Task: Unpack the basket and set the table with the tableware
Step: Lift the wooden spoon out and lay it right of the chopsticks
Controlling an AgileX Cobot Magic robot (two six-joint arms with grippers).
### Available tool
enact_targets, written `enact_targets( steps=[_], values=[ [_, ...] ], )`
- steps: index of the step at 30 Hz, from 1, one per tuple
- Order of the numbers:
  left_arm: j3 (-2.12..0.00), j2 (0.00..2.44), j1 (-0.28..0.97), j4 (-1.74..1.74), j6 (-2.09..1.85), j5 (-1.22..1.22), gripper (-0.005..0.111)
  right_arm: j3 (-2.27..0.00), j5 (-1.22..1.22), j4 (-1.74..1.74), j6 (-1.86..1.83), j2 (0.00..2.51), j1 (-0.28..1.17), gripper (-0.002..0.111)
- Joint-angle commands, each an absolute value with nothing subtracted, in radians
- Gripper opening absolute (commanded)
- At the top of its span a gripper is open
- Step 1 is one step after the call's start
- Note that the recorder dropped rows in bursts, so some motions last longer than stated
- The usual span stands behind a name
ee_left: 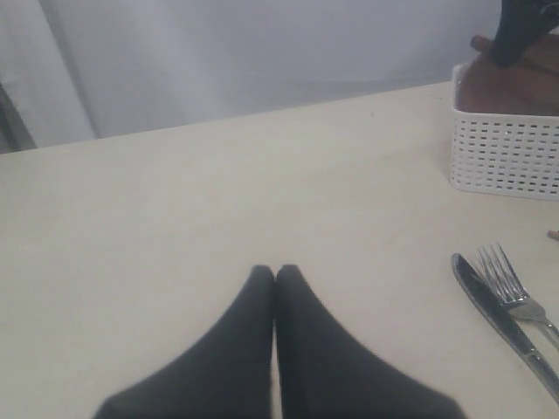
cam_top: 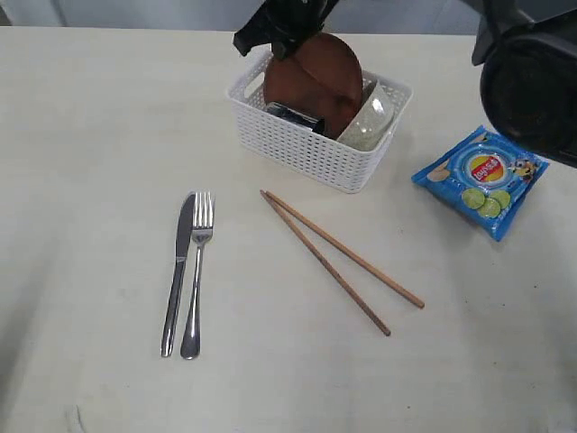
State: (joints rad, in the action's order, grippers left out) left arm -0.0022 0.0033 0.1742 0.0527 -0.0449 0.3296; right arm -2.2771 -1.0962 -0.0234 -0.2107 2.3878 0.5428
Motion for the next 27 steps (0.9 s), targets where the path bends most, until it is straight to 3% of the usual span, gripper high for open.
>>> enact_targets(
  steps=[1, 18, 27],
  values=[
    [0.0, 0.0, 0.172, 0.051, -0.044, 0.322, 0.0, -2.279, -1.108, -0.024, -0.204, 2.334, 0.54, 0.0],
    [0.0, 0.0, 0.172, 0.051, -0.044, 0.322, 0.0, -2.272, -1.221, -0.035, -0.129, 2.111, 0.502, 0.0],
    [0.0, 0.0, 0.172, 0.051, -0.044, 0.322, 0.0, -1.978, -1.221, -0.096, -0.115, 1.92, 0.489, 0.0]
  ],
)
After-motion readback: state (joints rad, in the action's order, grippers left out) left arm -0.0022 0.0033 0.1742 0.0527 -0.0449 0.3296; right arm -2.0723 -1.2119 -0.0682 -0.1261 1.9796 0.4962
